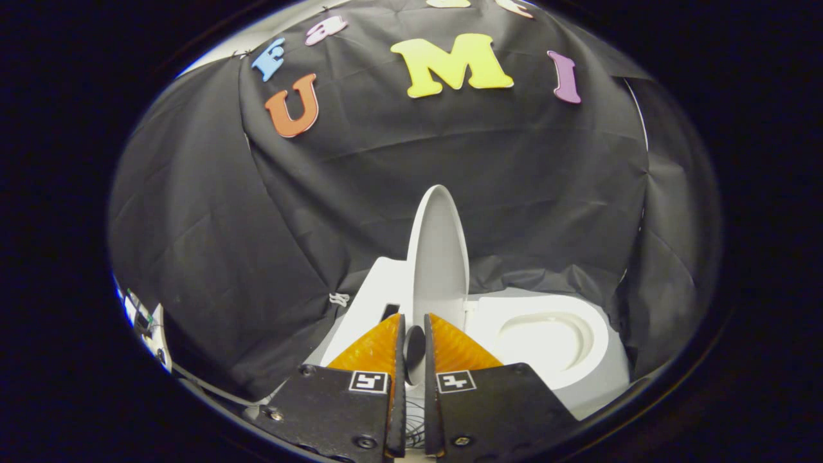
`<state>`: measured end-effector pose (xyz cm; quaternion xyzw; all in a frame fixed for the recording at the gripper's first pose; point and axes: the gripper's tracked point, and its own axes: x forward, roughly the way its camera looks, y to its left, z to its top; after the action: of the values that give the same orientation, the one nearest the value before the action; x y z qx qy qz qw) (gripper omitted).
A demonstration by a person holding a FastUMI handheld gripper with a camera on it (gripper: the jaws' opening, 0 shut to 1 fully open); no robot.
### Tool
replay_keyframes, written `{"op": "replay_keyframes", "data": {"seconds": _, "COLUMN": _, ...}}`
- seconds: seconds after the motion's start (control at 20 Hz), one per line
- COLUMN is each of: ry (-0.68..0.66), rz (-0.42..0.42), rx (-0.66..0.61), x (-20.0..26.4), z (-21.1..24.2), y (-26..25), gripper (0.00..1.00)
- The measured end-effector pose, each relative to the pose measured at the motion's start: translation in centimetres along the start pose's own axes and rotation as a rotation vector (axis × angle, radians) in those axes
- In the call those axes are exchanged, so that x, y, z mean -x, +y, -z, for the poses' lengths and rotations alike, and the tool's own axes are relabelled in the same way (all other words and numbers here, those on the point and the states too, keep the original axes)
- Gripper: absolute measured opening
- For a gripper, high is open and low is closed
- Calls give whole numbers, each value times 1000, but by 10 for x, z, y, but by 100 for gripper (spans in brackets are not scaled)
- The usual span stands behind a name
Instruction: Open the toilet lid.
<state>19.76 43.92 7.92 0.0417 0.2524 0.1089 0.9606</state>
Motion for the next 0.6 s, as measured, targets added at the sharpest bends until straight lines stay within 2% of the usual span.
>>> {"op": "replay_keyframes", "data": {"seconds": 0.3, "ry": -18, "rz": 51, "rx": 94, "x": -11, "z": 4, "y": 26, "gripper": 14}}
{"op": "replay_keyframes", "data": {"seconds": 0.6, "ry": -17, "rz": 44, "rx": 152, "x": -22, "z": 8, "y": 52, "gripper": 15}}
